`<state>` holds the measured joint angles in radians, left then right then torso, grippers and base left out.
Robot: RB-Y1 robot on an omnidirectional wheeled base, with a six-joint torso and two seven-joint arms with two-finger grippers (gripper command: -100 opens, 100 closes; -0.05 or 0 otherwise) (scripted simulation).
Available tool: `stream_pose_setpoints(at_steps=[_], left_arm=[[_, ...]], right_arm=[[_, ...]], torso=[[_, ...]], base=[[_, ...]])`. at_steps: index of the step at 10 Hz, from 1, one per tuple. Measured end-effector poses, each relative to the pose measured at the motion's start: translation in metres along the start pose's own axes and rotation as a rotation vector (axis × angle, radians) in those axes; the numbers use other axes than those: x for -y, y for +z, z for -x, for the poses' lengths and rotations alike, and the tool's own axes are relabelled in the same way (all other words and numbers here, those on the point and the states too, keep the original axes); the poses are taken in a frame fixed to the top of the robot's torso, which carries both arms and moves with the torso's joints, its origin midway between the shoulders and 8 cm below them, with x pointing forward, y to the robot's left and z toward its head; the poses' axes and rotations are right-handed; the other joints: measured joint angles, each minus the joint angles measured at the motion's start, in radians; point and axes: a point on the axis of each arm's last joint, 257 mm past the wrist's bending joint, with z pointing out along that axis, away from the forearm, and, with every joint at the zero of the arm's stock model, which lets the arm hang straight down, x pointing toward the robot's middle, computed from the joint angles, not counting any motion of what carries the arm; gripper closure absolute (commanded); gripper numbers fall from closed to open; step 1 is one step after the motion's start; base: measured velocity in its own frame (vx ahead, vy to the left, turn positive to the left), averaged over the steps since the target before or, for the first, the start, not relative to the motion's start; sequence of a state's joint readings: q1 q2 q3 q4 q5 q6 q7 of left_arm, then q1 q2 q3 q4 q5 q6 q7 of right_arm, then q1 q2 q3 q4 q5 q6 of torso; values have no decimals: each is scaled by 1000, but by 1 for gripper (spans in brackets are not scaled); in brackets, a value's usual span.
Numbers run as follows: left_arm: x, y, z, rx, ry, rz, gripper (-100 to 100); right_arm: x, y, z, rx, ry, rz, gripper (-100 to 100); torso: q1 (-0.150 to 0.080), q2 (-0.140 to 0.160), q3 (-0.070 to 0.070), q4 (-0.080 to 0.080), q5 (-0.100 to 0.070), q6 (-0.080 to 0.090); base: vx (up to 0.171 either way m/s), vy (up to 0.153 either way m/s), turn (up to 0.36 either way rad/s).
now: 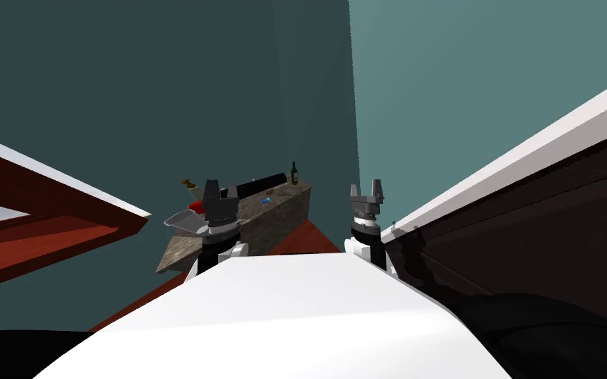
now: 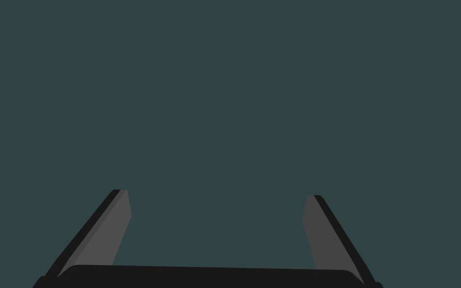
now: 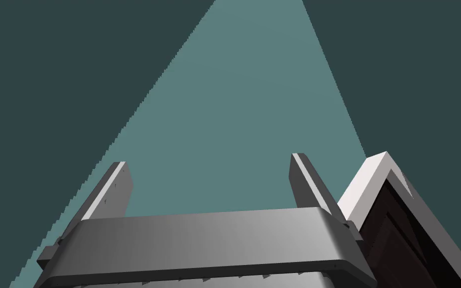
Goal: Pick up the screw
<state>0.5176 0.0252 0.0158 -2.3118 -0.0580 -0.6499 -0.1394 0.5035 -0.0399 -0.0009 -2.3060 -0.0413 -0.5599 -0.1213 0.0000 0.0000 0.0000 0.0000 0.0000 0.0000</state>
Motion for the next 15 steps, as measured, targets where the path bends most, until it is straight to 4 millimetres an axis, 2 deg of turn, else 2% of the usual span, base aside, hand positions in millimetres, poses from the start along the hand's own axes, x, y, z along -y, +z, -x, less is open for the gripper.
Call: stream_pose_setpoints(at_steps=[3,6,10,15], left_arm=[[-18,-2,-13,-84,46,39,-100],[-47,-8,-25,-152,104,107,-100],[-103,-18,-31,-231,201,233,-100],[-168,-50,-30,-322,331,403,-100]], right_arm=[[0,0,0,0,0,0,0],[0,0,0,0,0,0,0],[0,0,0,0,0,0,0],[0,0,0,0,0,0,0]], torso=[[-1,-5,-3,-1,0,0],[0,-7,-4,-2,0,0],[-1,-8,-5,-2,0,0],[-2,-7,-4,-2,0,0]], base=[[77,-15,37],[103,-13,40],[104,-25,40],[103,-30,32]])
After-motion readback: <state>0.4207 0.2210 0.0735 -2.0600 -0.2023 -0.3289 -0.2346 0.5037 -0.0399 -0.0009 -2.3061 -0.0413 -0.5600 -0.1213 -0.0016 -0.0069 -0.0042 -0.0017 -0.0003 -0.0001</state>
